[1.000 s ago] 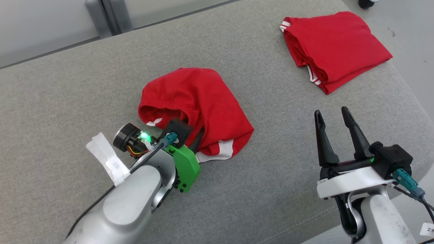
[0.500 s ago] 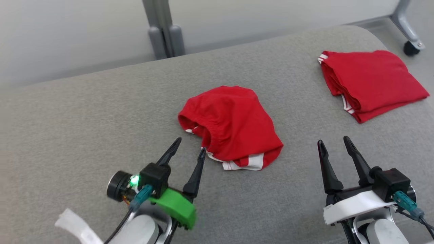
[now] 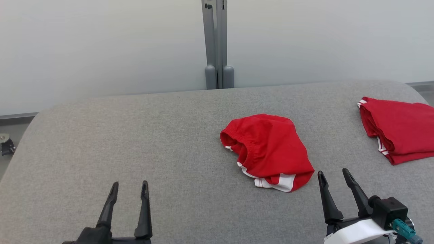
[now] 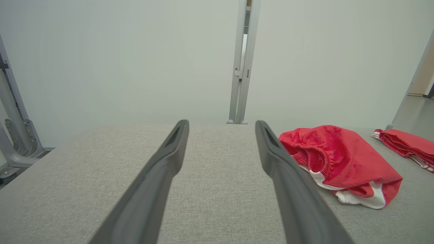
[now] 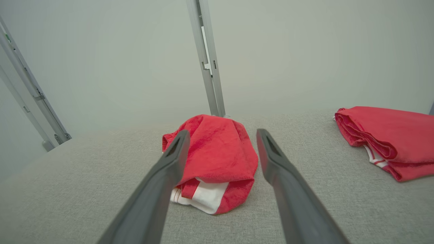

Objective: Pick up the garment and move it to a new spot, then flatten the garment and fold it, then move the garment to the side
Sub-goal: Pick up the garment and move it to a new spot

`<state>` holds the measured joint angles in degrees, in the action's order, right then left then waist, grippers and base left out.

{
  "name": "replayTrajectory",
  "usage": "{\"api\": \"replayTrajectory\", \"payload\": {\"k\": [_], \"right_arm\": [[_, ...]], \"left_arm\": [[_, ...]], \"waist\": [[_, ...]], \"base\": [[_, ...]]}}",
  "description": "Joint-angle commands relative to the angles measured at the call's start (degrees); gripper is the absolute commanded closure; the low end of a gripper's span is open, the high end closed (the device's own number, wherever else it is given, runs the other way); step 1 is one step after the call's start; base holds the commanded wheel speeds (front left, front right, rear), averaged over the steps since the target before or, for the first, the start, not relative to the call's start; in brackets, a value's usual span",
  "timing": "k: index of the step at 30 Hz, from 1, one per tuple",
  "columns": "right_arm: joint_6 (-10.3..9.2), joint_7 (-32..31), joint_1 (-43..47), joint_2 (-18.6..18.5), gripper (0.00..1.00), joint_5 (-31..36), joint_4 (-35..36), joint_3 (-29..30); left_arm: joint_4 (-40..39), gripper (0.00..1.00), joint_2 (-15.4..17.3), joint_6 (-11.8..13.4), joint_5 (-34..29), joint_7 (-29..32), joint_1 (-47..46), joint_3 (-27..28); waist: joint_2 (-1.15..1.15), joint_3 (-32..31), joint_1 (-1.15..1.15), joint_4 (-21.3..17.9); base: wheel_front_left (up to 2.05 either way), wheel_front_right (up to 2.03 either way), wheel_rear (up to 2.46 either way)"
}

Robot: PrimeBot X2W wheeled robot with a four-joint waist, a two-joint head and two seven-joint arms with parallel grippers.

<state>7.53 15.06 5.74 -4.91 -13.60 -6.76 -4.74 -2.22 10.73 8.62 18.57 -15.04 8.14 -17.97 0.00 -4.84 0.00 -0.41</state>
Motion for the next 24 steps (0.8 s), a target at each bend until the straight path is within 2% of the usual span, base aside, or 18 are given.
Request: {"api": "replayTrajectory", "payload": {"k": [1,6,12,17,24], "right_arm": [[-0.09,0.15,1.25,0.04,0.00,-0.49,0.48,-0.11],[-0.09,0.15,3.48,0.04,0.00,-1.08,1.66,-1.06],[-0.09,0.15,4.21,-0.12,0.00,-0.82,2.39,-0.96],[-0.09,0.15,3.93,0.22,0.00,-0.37,2.87,-0.63],[-0.09,0.15,3.55,0.37,0.00,-0.24,2.80,-0.48]], "left_arm": [[-0.85,0.00,-1.60,-0.80,-0.47,-0.16,1.78,1.97],[-2.29,0.00,-5.84,-6.16,-3.37,-0.16,5.24,9.06],[0.41,0.00,-7.46,-10.28,-6.80,-0.10,5.69,11.54],[1.71,0.00,-7.74,-11.57,-8.67,-0.10,4.97,11.73],[2.22,0.00,-7.83,-11.64,-9.17,-0.10,4.24,11.47]], "waist": [[0.00,-2.61,0.00,2.32],[0.00,-3.09,0.00,2.44],[0.00,-2.80,0.00,2.39],[0.00,-2.49,0.00,2.28],[0.00,-1.98,0.00,2.22]], "base": [[0.00,0.00,0.00],[0.00,0.00,0.00],[0.00,0.00,0.00],[0.00,0.00,0.00],[0.00,0.00,0.00]]}}
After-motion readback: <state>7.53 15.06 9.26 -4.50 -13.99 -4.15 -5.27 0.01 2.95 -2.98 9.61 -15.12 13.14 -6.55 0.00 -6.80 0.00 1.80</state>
